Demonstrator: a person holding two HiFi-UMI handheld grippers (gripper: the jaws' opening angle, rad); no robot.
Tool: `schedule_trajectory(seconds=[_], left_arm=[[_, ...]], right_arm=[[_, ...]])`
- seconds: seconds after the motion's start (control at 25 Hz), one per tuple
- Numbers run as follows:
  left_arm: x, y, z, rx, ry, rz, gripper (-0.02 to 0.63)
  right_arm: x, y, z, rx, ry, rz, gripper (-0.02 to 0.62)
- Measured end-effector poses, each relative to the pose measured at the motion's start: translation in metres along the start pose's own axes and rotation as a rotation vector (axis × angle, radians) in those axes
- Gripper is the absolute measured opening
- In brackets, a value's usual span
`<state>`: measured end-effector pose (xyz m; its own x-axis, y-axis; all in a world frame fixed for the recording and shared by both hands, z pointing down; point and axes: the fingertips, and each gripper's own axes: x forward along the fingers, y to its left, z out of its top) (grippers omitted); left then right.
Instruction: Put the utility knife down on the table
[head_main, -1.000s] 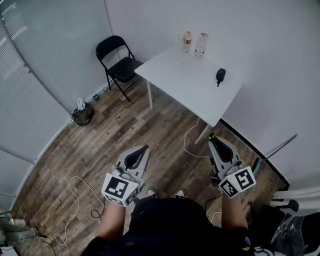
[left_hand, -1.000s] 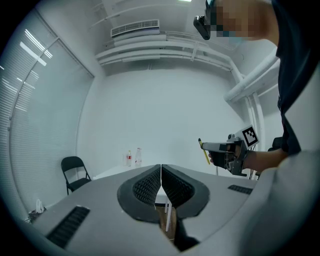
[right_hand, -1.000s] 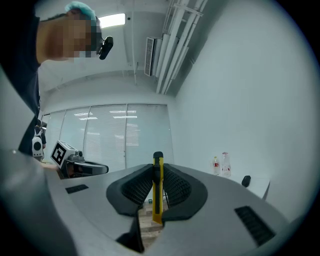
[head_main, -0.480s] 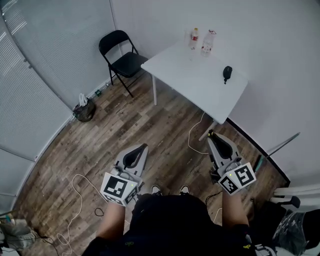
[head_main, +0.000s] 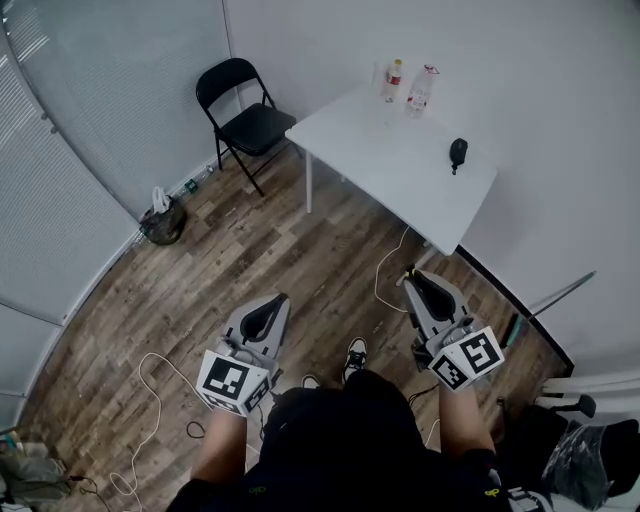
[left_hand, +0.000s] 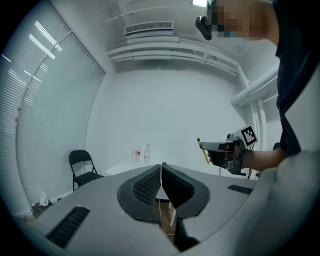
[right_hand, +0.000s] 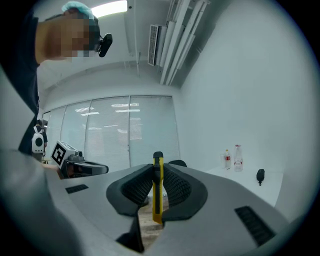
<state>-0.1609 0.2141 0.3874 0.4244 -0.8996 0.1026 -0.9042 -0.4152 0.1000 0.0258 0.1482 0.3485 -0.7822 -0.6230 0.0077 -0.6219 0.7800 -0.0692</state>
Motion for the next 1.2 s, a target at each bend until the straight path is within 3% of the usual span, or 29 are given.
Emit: schedule_trajectory(seconds=[0.44, 1.2], left_arm=[[0.082, 0.045, 0.007, 0.018, 0.028, 0.019, 0.023], [0.298, 0.046, 0.036, 0.048, 0.069, 0.016, 0.023]], right_arm=[[0.063, -0.074, -0.007, 0.031, -0.001, 0.002, 0.075], [0.114, -0.295, -0.013, 0.090, 0.009, -0.038, 0.075]])
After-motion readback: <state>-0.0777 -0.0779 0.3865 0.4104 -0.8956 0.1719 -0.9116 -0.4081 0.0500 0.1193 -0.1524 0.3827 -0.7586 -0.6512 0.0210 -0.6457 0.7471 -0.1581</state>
